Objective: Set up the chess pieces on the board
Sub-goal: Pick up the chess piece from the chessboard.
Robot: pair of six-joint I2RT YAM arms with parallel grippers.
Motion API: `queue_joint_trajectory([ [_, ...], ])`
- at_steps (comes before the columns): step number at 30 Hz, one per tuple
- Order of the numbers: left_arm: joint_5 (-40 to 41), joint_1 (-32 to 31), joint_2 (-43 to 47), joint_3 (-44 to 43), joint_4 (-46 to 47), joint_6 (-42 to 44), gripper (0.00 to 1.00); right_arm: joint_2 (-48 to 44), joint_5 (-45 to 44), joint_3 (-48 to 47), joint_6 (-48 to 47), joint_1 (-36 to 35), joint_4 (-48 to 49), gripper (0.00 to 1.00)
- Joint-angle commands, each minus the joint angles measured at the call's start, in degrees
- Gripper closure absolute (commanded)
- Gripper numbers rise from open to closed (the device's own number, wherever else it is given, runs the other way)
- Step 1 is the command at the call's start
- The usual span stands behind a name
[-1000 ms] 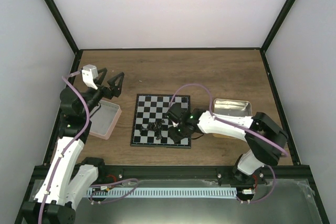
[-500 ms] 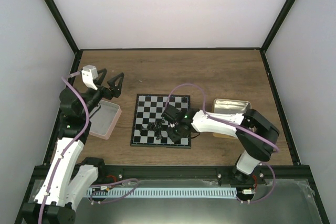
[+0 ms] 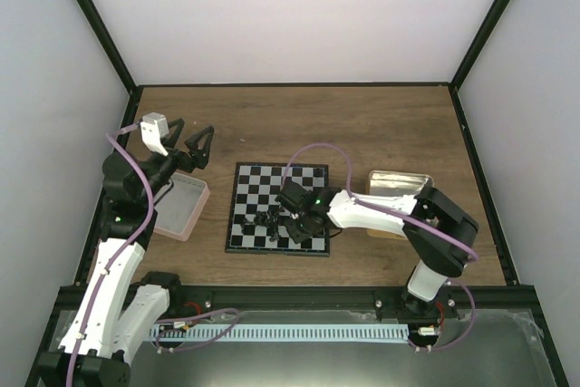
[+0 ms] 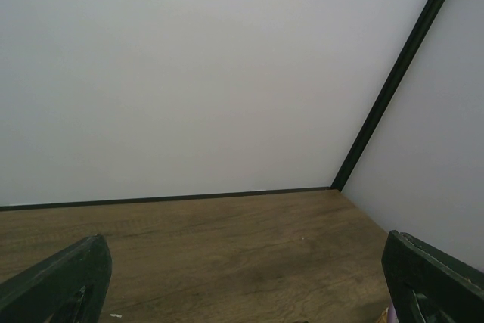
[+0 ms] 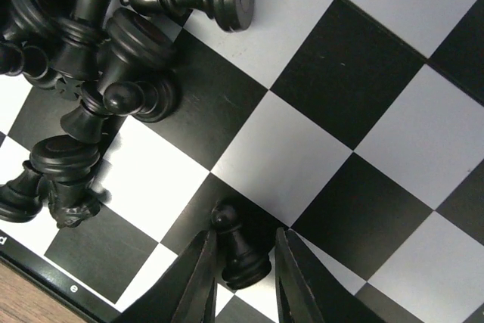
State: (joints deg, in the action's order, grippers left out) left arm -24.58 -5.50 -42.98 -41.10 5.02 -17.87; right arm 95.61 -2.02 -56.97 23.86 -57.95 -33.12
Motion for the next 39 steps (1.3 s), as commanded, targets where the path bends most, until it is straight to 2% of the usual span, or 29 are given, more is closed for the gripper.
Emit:
queue_joint_trajectory([
  [1,-0.03,0.31,0.62,-0.32,0.56,0.64,0.0,1.18,-0.59,-0.03,0.95,-0.83,-0.88,0.77],
  [3,-0.19,0.32,0.61,-0.31,0.61,0.64,0.0,0.92,-0.55,0.3,1.08,-0.93,-0.88,0.78],
  [7,-0.2,0.33,0.67,-0.38,0.68,0.64,0.0,0.53,0.6,0.87,-0.65,-2.05,-1.03,0.7],
  [10,-0.25,0.31,0.71,-0.31,0.74,0.64,0.0,0.93,0.67,0.99,-1.06,-2.51,-1.35,0.69],
  [16,-0.21,0.32,0.79,-0.2,0.69,0.64,0.0,1.06,-0.12,0.85,-0.87,-2.81,-1.65,0.74],
  [21,-0.19,0.31,0.79,-0.14,0.76,0.56,0.0,1.58,-1.92,0.97,-0.42,-2.95,-1.75,0.83],
  [27,-0.4,0.3,0.71,0.31,1.44,-0.32,0.0,-0.86,-6.06,1.57,0.59,-2.95,1.12,0.85],
  [30,-3.98,0.23,-0.01,0.65,2.41,-0.91,0.0,-5.72,-8.81,3.83,-0.23,-2.95,7.54,0.86],
  [36,-17.0,0.15,-6.19,-1.7,-4.68,-5.56,0.0,-17.4,-7.52,12.13,-8.3,-2.95,33.15,0.85],
  [39,-22.91,-0.71,-8.92,-1.21,-5.01,-13.43,0.02,-20.06,-5.34,15.24,-13.45,-2.93,45.85,0.85],
])
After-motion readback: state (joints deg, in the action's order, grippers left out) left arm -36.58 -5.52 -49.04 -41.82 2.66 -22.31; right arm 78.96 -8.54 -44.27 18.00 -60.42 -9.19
